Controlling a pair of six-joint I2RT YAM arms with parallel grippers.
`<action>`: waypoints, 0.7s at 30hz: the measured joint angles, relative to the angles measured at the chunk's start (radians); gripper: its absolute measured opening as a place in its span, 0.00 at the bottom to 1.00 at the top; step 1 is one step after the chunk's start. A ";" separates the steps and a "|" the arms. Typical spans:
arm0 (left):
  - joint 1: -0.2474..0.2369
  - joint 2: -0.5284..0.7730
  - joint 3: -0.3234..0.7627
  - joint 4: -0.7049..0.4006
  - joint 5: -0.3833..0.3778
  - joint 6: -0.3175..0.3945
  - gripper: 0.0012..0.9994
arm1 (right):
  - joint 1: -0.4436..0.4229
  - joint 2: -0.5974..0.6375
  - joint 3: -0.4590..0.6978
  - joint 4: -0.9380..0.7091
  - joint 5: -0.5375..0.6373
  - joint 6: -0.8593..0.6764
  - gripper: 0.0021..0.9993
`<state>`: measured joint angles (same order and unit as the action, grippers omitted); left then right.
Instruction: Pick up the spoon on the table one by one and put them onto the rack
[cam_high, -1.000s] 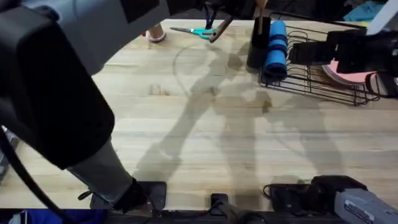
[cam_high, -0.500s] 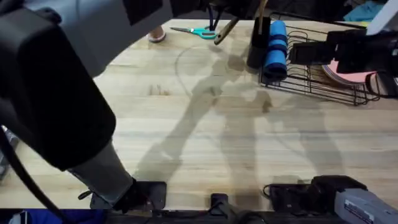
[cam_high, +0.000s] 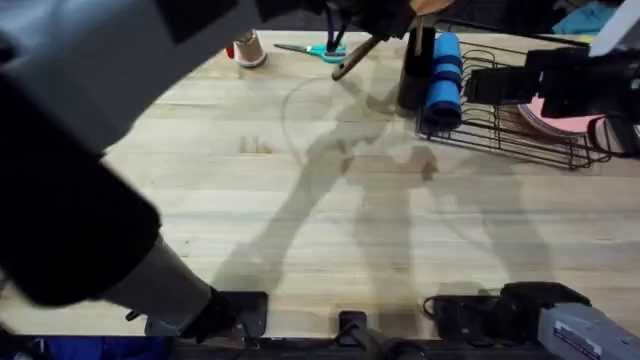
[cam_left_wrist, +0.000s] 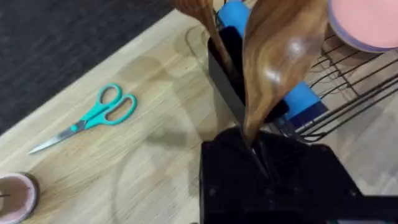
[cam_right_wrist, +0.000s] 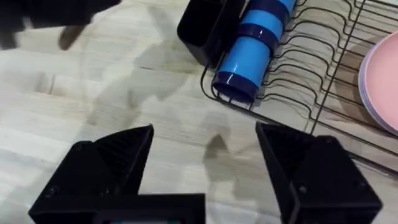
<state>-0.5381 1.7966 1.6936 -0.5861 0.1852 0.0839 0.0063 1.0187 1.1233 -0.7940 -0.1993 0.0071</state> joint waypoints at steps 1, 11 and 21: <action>0.000 -0.013 0.000 -0.014 -0.001 0.009 0.04 | 0.000 0.000 0.000 0.000 0.000 0.000 0.99; 0.001 -0.072 -0.045 -0.058 -0.006 0.062 0.04 | 0.000 0.000 0.000 0.000 0.000 0.000 0.99; 0.004 -0.161 -0.199 0.231 0.007 0.026 0.04 | 0.000 0.000 0.000 0.000 0.000 0.000 0.99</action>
<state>-0.5343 1.6360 1.4946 -0.3551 0.1918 0.1096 0.0063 1.0187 1.1233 -0.7940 -0.1993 0.0071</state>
